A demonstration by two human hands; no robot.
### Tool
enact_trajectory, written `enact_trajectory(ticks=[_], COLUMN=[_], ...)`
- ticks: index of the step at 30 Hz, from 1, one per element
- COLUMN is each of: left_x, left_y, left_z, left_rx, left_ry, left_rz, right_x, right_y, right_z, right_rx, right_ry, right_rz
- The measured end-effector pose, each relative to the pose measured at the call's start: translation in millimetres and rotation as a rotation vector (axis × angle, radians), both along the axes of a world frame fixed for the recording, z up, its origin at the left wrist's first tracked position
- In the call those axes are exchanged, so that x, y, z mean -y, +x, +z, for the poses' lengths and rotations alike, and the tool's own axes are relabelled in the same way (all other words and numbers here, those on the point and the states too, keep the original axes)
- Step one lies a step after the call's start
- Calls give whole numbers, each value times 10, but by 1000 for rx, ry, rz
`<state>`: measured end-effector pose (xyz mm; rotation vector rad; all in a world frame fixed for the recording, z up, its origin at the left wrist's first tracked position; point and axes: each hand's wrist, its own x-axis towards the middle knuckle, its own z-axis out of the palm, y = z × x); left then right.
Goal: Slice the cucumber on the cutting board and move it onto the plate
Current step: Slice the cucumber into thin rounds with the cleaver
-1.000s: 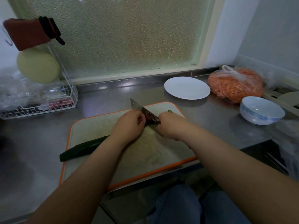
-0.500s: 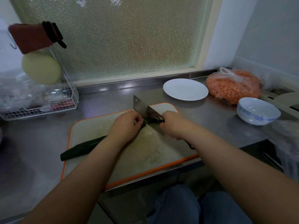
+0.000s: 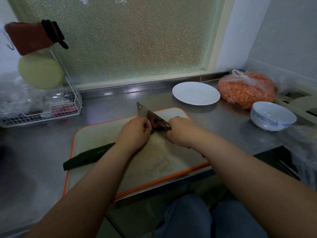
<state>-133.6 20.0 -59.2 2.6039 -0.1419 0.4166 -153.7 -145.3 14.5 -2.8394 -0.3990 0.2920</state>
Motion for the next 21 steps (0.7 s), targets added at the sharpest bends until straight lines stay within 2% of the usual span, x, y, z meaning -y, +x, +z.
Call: enact_trajectory(ticks=[10,15,19,21], left_x=[-8,-83,-132,-147], left_y=[4,-27,-30,-18], left_z=[-38,7,114,100], left_rx=[46,8,-17,-15], left_ry=[48,41,148,115], left_rz=[-4,-11,-62,-75], right_x=[-104,-23,60,61], right_y=[17,123,113,80], right_z=[-77,-134,-107,-89], right_rx=[-97,-179,-92,-48], right_ry=[10,72,87,82], right_rz=[-5,-99,-77,-48])
